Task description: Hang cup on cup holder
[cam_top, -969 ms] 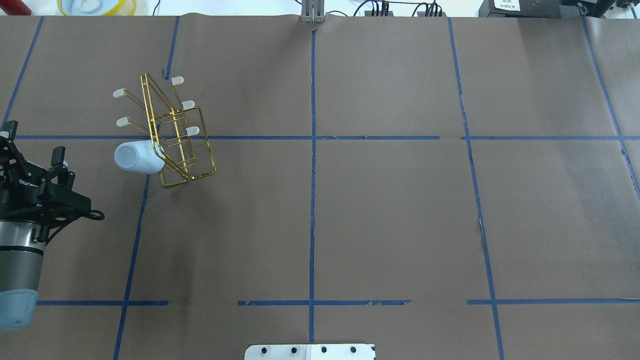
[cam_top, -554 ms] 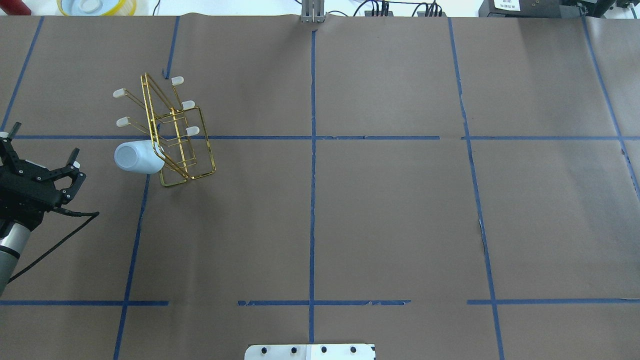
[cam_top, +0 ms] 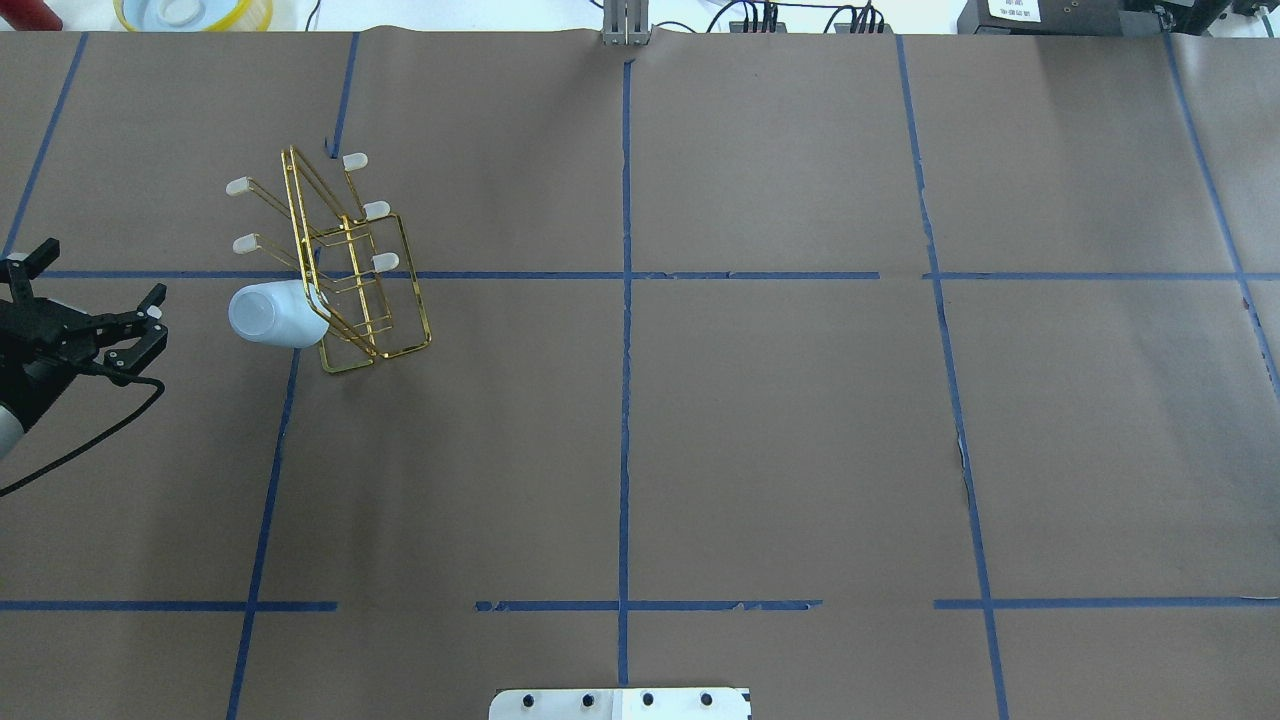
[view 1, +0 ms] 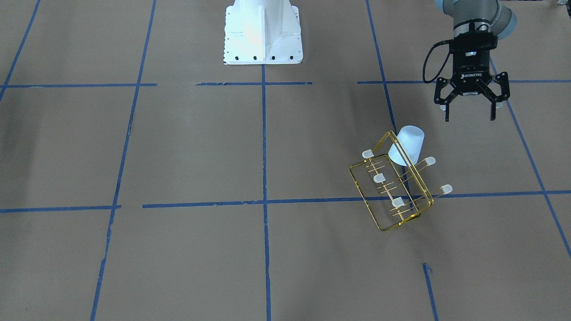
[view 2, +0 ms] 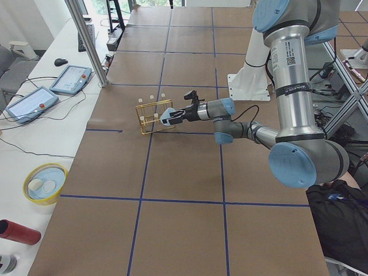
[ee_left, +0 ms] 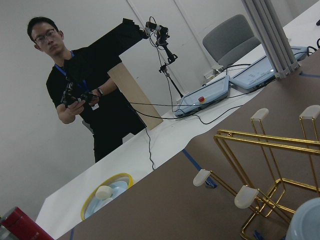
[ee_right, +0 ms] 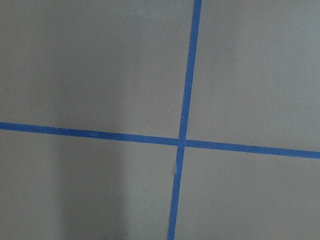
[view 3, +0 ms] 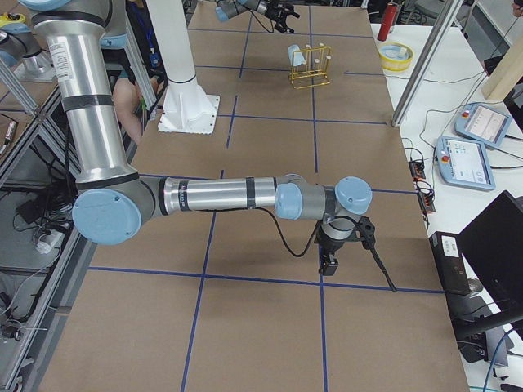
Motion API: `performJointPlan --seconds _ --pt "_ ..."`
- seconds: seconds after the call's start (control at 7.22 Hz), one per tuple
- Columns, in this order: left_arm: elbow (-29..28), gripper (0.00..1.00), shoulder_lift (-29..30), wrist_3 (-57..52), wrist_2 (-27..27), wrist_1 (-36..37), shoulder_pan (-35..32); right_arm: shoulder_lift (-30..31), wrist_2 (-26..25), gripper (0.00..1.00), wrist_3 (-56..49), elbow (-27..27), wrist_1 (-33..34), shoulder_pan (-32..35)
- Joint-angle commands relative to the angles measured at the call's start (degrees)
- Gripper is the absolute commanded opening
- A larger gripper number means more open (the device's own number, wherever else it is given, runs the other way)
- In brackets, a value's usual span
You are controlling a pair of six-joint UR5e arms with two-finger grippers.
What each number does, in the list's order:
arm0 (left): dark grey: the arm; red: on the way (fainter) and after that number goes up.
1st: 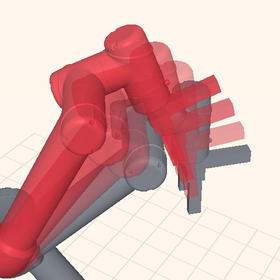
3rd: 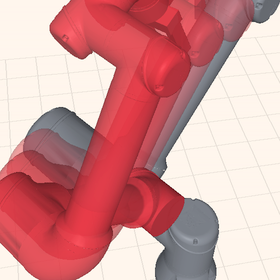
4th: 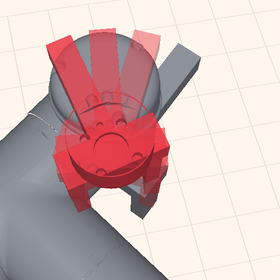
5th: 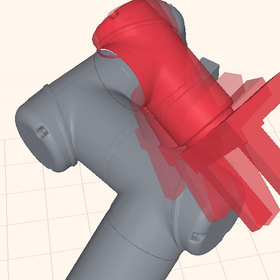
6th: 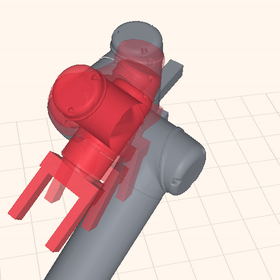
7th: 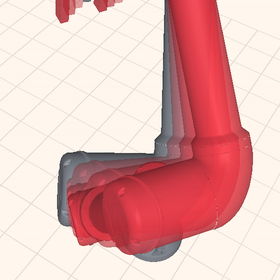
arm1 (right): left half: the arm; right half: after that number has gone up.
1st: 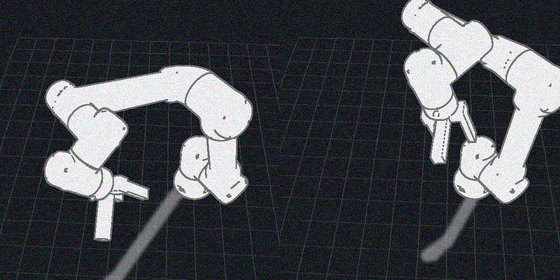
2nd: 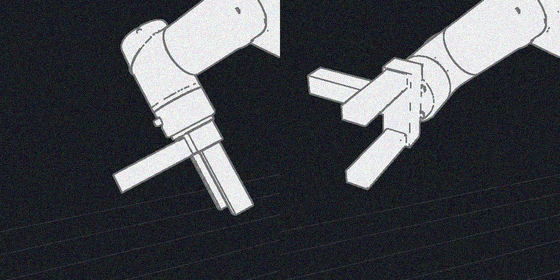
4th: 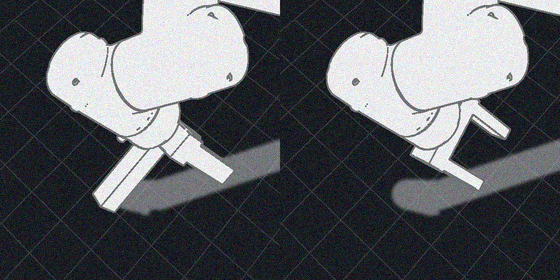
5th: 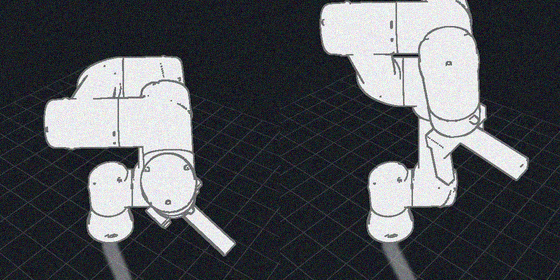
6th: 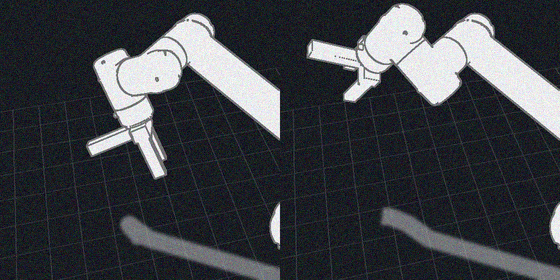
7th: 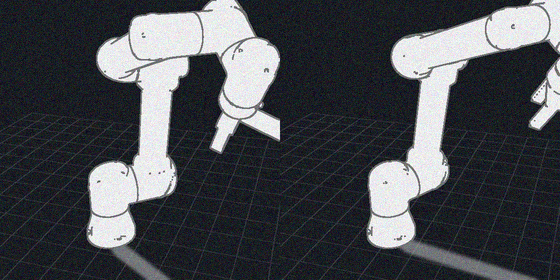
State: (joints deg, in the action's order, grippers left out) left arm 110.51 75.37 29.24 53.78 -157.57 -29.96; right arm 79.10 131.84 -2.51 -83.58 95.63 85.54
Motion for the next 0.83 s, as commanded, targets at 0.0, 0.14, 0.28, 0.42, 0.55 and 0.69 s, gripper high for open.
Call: performJointPlan --seconds 0.0,0.14,0.28,0.42,0.55,0.69 --pt "-0.8 1.00 0.7 -0.1 20.6 0.4 -10.1 0.0 0.0 1.00 0.0 0.0 0.0 0.1" --pt "-2.0 1.00 0.7 -0.1 29.1 0.9 -13.8 0.0 0.0 1.00 0.0 0.0 0.0 0.1" --pt "-4.3 1.00 1.0 0.1 35.8 1.2 -16.2 0.0 0.0 1.00 0.1 0.0 0.0 0.1" --pt "-4.9 1.00 1.1 0.0 43.2 6.2 -19.7 0.0 0.0 1.00 0.0 0.0 0.0 0.1" --pt "-5.0 1.00 3.0 -0.1 49.8 12.1 -23.8 0.0 0.0 1.00 0.0 0.0 0.0 0.1" --pt "-5.0 1.00 4.1 -0.1 55.0 18.7 -27.6 0.0 0.0 1.00 0.0 0.0 0.0 0.1"
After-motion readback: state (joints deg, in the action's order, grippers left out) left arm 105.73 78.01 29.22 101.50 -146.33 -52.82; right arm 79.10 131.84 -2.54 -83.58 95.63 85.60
